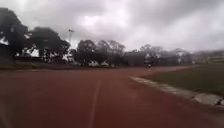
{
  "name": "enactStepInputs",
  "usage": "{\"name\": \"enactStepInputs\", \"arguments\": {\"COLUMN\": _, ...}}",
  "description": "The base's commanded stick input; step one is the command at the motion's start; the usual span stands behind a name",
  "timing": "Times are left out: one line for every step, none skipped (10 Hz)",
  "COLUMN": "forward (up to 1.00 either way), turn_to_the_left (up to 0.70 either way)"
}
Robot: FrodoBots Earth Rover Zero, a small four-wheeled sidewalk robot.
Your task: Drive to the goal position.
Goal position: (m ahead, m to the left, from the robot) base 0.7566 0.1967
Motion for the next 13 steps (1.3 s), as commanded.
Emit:
{"name": "enactStepInputs", "arguments": {"forward": 0.50, "turn_to_the_left": 0.02}}
{"name": "enactStepInputs", "arguments": {"forward": 0.50, "turn_to_the_left": 0.02}}
{"name": "enactStepInputs", "arguments": {"forward": 0.50, "turn_to_the_left": 0.02}}
{"name": "enactStepInputs", "arguments": {"forward": 0.50, "turn_to_the_left": 0.02}}
{"name": "enactStepInputs", "arguments": {"forward": 0.50, "turn_to_the_left": 0.02}}
{"name": "enactStepInputs", "arguments": {"forward": 0.50, "turn_to_the_left": 0.02}}
{"name": "enactStepInputs", "arguments": {"forward": 0.50, "turn_to_the_left": 0.02}}
{"name": "enactStepInputs", "arguments": {"forward": 0.50, "turn_to_the_left": 0.02}}
{"name": "enactStepInputs", "arguments": {"forward": 0.50, "turn_to_the_left": 0.02}}
{"name": "enactStepInputs", "arguments": {"forward": 0.50, "turn_to_the_left": 0.02}}
{"name": "enactStepInputs", "arguments": {"forward": 0.50, "turn_to_the_left": 0.02}}
{"name": "enactStepInputs", "arguments": {"forward": 0.50, "turn_to_the_left": 0.00}}
{"name": "enactStepInputs", "arguments": {"forward": 0.50, "turn_to_the_left": -0.07}}
